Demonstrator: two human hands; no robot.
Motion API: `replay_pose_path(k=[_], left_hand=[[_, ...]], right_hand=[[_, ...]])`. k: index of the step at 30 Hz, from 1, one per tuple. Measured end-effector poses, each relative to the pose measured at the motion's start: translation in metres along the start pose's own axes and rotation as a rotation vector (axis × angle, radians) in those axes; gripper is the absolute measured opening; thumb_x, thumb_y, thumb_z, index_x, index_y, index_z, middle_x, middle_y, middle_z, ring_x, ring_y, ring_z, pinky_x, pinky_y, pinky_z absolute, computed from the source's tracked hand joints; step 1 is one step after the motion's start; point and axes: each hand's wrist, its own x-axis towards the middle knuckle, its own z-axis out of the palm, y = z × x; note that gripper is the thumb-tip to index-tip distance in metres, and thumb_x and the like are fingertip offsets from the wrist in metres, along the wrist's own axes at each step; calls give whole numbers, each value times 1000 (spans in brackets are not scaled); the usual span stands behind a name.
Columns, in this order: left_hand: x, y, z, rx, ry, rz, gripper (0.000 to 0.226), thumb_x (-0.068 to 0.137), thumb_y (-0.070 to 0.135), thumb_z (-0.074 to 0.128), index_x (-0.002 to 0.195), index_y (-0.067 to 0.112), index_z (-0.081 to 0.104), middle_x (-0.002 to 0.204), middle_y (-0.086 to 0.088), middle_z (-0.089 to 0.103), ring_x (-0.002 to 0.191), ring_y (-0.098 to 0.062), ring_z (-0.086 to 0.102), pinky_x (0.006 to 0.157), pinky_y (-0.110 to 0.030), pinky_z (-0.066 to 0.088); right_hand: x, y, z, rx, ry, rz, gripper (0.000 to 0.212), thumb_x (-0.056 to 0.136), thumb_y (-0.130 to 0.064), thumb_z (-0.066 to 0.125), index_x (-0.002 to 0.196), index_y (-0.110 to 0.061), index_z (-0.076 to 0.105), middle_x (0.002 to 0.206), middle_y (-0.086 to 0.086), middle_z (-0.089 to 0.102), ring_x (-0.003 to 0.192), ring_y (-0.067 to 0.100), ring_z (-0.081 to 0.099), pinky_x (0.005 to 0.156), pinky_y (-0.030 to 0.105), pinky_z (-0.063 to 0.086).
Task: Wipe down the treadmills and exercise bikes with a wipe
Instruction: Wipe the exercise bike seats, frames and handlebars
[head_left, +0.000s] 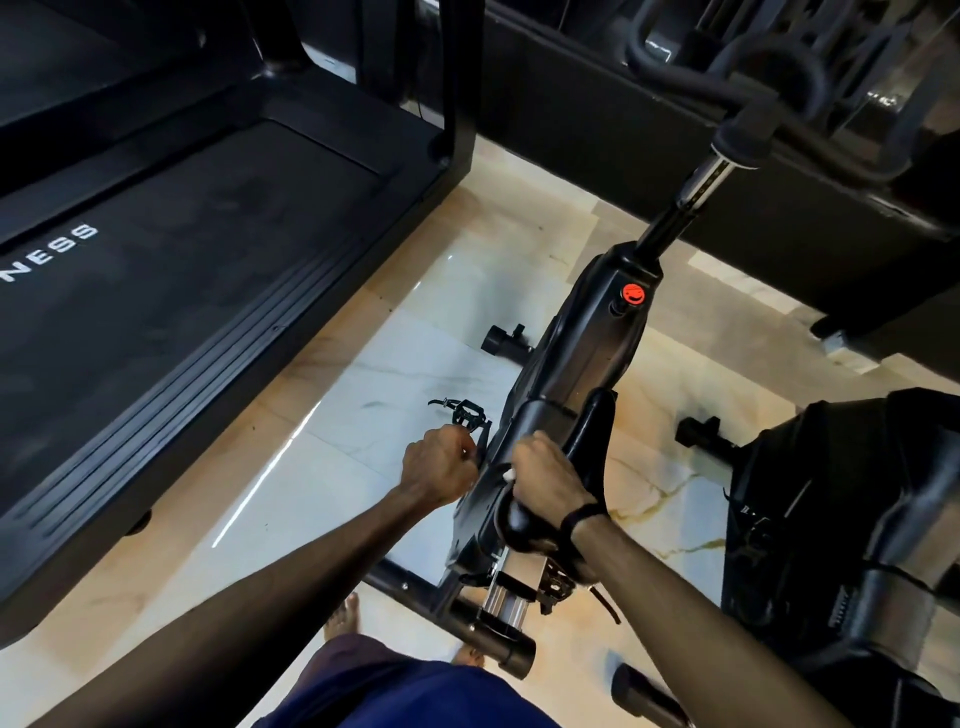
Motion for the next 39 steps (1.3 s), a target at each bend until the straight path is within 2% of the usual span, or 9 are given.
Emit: replay_pose_path(k=[6,13,19,21,25,30,33,36,39], left_hand=[[2,2,2,6,10,13,22,85,11,57,102,16,71,109,-5,71,102,-30,63,89,-37,49],[4,4,10,2,-32,12,20,87,9,59,99,20,70,107,0,72,100,-25,65,91,-35,50],[9,2,3,-7,-24,4,21,84,6,59,94,21,71,102,0,73,96,-26,66,89,-36,52],[10,0,2,-4,-31,3,20,84,8,59,95,20,71,103,-1,72,97,-27,66,90,-37,52],[11,-2,5,7,-40,12,19,86,10,60,99,19,71,106,-2,72,100,-27,65,91,-37,52],[15,3,5,-6,-41,15,20,86,8,59,97,19,71,102,-2,73,97,-26,66,90,-36,52],[14,8,9,-9,-48,27,19,84,7,60,95,20,71,102,-1,73,97,-25,67,90,-35,52],[13,12,13,-20,-68,52,20,84,5,60,97,16,71,102,-1,72,96,-23,66,89,-34,51],[13,13,14,-12,-76,57,23,83,3,59,96,18,71,102,0,72,95,-22,65,90,-35,50]], right_hand=[[-1,-19,1,-74,-117,6,26,90,1,51,108,-4,69,113,18,66,112,33,55,98,38,39],[-35,-22,37,-159,-90,-267,11,62,-13,73,58,-17,64,60,0,56,74,22,54,76,32,37],[-54,-8,31,-79,-89,-448,23,87,-9,46,77,-12,66,85,3,61,94,24,52,93,34,43],[-45,-6,30,-72,-80,-387,16,89,-17,53,86,-11,67,92,4,63,96,23,54,95,36,44],[-21,-10,28,-151,-98,-182,39,92,-44,54,95,-9,70,96,9,68,98,27,57,99,40,40],[-47,-20,36,-258,-36,-270,29,90,-27,49,91,-8,71,94,8,64,101,28,53,105,40,31],[-67,-15,36,-254,39,-345,48,91,-21,28,111,0,68,117,14,61,127,33,45,119,46,23],[-85,-5,36,-174,61,-389,44,97,-11,32,133,-1,57,141,13,50,148,28,27,123,42,20],[-91,5,34,-41,71,-429,39,98,-8,41,135,-5,55,144,7,48,145,22,32,120,38,27]])
